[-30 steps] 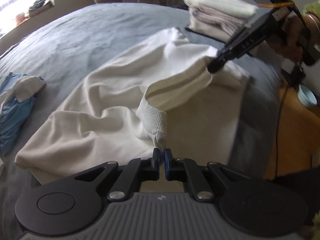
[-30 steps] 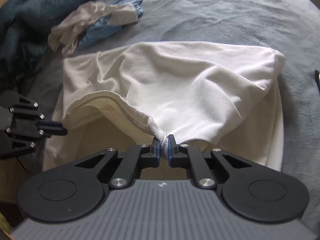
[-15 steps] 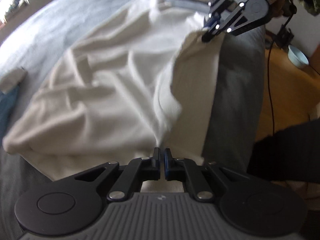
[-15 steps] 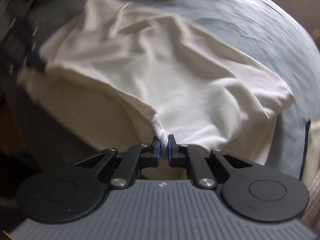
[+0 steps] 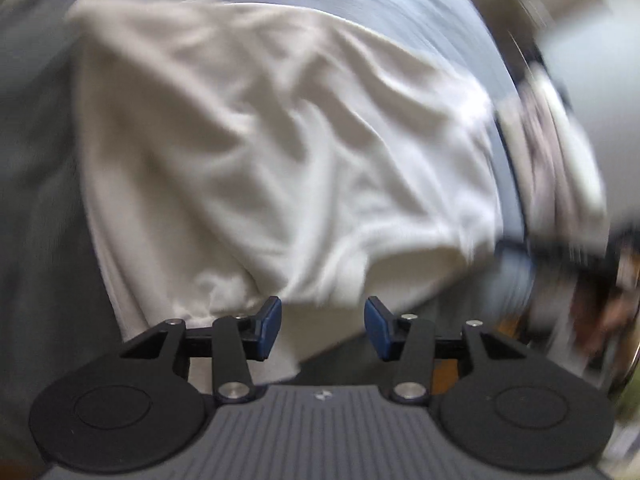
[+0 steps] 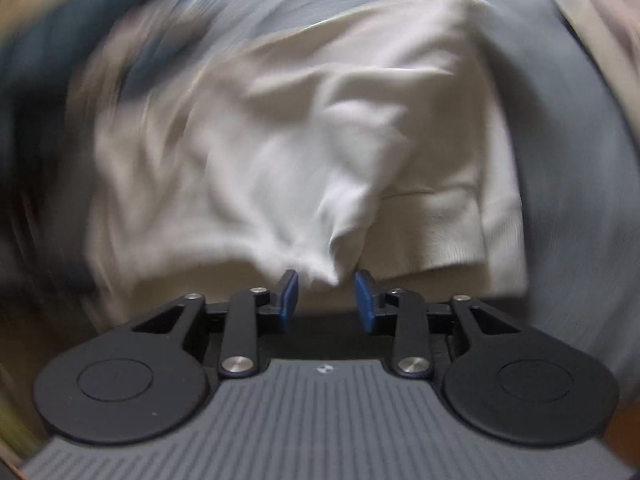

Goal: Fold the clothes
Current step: 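Lift the collar with both grippers and fold it over toward the hem, then lower the collar edge onto the hem and open both grippers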

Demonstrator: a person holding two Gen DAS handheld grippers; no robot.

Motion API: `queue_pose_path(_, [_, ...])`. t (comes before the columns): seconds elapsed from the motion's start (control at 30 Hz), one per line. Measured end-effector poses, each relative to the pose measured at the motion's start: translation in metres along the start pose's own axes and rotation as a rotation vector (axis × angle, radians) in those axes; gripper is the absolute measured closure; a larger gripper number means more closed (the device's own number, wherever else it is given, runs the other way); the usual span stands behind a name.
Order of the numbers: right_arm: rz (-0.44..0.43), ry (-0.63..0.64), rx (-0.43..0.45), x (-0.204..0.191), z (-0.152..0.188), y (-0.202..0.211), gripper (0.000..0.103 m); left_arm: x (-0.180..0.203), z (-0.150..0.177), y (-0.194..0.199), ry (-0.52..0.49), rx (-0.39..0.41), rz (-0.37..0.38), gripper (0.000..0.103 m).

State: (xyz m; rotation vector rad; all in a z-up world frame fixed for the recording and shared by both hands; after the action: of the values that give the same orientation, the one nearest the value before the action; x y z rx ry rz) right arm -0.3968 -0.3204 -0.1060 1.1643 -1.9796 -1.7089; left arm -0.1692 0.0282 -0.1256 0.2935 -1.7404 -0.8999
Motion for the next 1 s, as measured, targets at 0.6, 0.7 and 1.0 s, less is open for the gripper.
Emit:
queue_pose_path(0.6, [-0.06, -0.241, -0.12, 0.008, -0.003, -0.044, 0.083, -0.022, -0.007, -0.026, 0.165, 0.055, -0.1, 0.093])
queue_pose_path(0.7, [-0.019, -0.182, -0.102, 0.002, -0.004, -0.04, 0.097, -0.011, -0.005, -0.02, 0.109, 0.069, -0.111, 0.097])
queue_pose_path(1.0, [0.101, 0.056, -0.088, -0.019, -0.009, -0.026, 0.1, 0.005, 0.01, -0.012, 0.01, 0.008, -0.137, 0.097])
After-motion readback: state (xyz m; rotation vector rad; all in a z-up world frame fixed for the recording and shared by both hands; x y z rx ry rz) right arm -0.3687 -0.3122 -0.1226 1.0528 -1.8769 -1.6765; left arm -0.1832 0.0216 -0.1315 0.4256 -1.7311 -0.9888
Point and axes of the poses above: each gripper's, at about its wrist camera, not at the fingertips, and y roughly against the way its jaws point, x to its right, z to its underside, the point moved 1 cm from there along -y, roughly the way its jaws point, and after that the axes turned 12 degrees about z, right-handed, at the moved point
